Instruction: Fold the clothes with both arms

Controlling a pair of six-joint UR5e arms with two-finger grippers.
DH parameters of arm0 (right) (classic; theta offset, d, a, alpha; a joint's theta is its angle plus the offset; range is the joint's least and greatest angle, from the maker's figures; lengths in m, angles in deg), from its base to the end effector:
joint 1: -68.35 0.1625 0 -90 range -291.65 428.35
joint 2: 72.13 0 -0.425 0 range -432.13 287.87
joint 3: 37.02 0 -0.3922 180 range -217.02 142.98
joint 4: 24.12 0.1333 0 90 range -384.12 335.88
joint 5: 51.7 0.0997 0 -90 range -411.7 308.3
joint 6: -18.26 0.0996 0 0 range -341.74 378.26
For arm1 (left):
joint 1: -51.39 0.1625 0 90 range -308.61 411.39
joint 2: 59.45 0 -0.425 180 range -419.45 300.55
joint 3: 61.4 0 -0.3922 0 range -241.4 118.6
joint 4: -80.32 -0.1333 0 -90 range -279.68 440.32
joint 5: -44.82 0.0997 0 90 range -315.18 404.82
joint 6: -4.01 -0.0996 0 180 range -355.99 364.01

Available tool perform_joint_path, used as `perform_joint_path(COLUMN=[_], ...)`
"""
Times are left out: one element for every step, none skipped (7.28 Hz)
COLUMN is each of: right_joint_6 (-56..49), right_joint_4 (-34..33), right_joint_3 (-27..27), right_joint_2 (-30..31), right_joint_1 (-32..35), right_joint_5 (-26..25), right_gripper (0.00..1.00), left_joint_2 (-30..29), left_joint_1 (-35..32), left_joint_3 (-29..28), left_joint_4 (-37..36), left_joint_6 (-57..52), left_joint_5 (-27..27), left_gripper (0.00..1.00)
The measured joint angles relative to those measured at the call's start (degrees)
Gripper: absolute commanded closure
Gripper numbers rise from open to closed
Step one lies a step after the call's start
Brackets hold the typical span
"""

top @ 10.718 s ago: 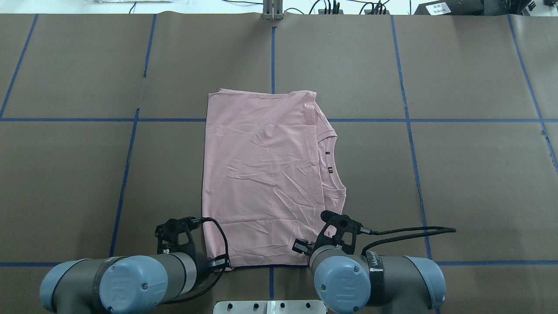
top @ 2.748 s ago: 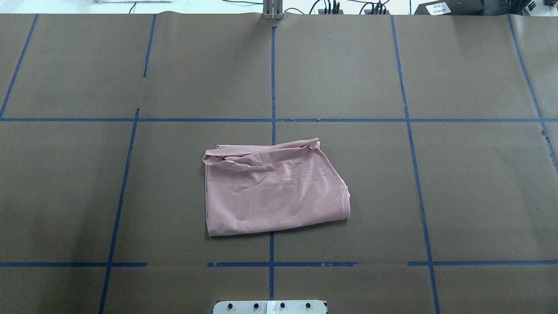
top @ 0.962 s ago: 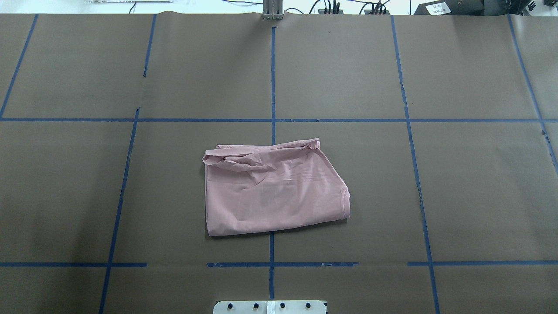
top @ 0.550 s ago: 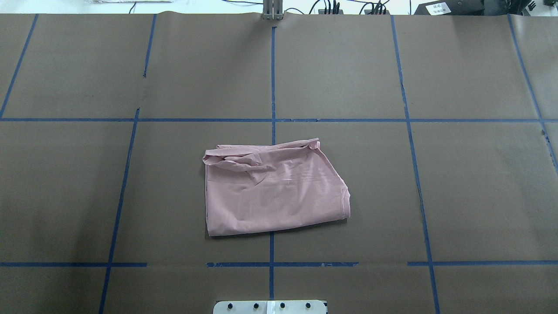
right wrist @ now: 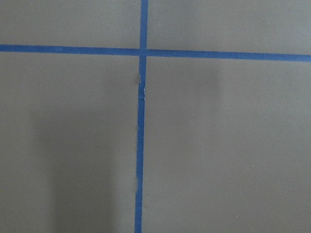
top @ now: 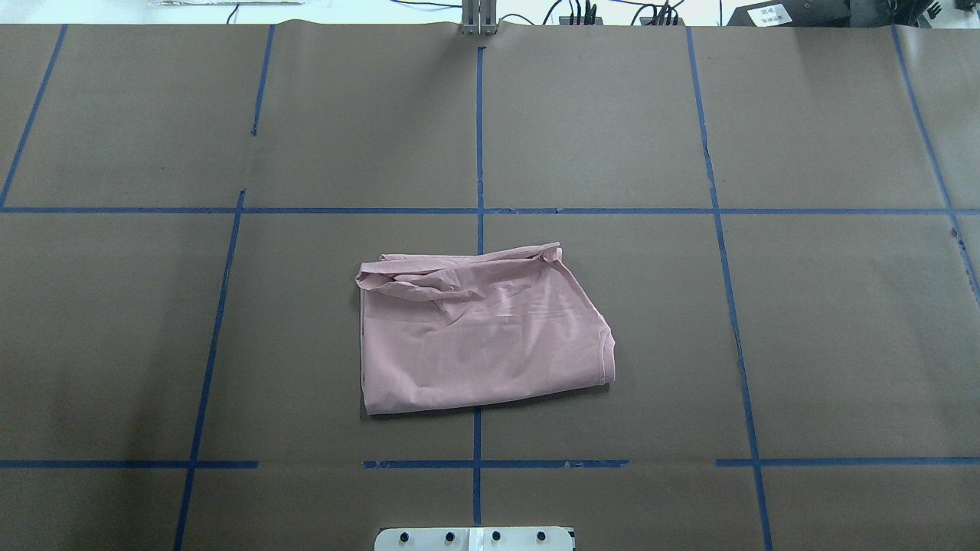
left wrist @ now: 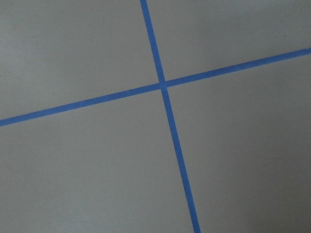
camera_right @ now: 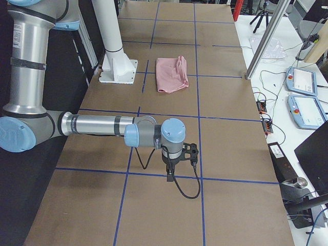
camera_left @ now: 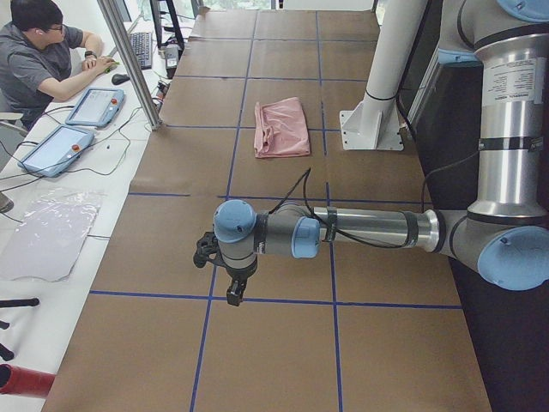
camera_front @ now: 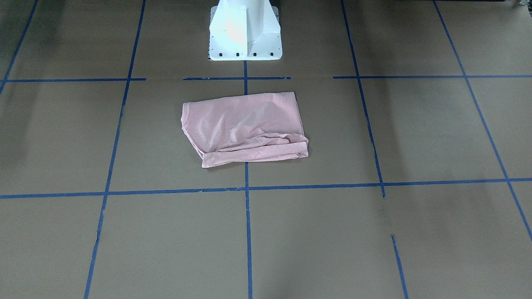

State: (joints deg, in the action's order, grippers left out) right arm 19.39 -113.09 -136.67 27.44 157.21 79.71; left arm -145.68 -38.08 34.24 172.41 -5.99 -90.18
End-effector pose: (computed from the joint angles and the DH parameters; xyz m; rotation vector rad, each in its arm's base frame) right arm 0.0590 -0.4239 0.6538 0.0042 -0.7229 -0.0072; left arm -0.0585 -0.4689 0.6372 0.1303 0.7784 0.2013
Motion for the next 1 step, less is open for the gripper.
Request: perform_joint_path(right_joint_6=[-0.06], right_joint_4=[0.01], right_joint_3=[0.15], right_joint_2=[-0.03], right_joint_1=[0.0], right_joint_5=[-0.01], right_gripper=[0.0], left_joint_2=[0.0], left_joint_1=[0.0], left_joint_3=[0.0], left_joint_4=[-0.02], left_joint_6=[0.03], left_joint_5=[0.0], left_gripper=[0.0])
